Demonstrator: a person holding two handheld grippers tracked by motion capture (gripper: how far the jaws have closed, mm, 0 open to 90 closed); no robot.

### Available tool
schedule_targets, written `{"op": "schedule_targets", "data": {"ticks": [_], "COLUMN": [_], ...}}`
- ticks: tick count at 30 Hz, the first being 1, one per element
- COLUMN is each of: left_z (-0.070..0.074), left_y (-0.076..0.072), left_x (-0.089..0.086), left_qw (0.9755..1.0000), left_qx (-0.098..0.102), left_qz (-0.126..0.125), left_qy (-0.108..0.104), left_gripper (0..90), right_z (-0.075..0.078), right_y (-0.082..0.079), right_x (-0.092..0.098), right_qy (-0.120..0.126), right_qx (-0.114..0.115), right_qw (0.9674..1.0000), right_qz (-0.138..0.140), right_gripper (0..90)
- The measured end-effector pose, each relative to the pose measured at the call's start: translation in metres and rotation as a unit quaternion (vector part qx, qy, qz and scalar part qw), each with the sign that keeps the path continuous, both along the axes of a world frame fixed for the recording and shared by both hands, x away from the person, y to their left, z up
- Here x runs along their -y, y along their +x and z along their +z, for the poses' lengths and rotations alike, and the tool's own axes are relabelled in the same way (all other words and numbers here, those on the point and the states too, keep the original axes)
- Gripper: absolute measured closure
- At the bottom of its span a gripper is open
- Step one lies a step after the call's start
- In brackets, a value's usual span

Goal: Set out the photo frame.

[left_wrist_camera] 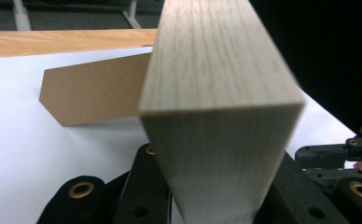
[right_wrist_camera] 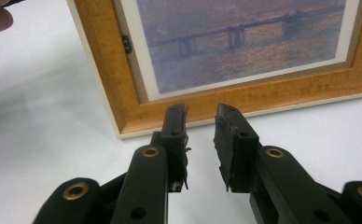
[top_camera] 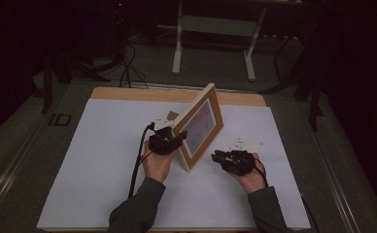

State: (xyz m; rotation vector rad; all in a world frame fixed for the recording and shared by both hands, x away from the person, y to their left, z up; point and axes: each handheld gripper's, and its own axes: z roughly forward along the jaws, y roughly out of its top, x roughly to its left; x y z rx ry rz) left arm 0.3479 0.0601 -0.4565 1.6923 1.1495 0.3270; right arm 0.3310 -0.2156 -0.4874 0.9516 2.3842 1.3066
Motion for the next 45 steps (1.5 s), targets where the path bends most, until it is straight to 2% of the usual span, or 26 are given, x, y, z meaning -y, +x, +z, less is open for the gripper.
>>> {"op": "schedule_targets", "data": {"ticks": [5,16,32,41,45], "left_z": [-0.001,-0.001,-0.001,-0.001,-0.002], "left_y": [0.003,0.004,0.009,0.011,0.012], "left_x": [-0.008,-0.012,-0.023,-0.030,-0.034], "left_qw": [0.9993,0.9984,0.9956,0.9936,0.9918], "left_qx": [-0.010,-0.011,-0.024,-0.028,-0.031], "left_qz": [-0.027,-0.049,-0.083,-0.102,-0.116], "left_qy": [-0.023,-0.027,-0.035,-0.040,-0.044], "left_gripper": [76.8,76.2,76.2,76.1,76.0], "right_z": [0.000,0.001,0.003,0.003,0.003], "right_y": [0.000,0.000,0.001,0.001,0.002], "right_x": [0.001,0.003,0.005,0.008,0.009], "right_qy": [0.000,-0.004,-0.007,-0.005,-0.003], "right_qx": [0.000,0.007,0.013,0.012,0.012], "right_qw": [1.0000,0.9999,0.9998,0.9997,0.9997], "right_qz": [-0.002,-0.006,-0.012,-0.019,-0.022], "right_gripper": [73.3,73.2,72.5,72.2,71.3]}}
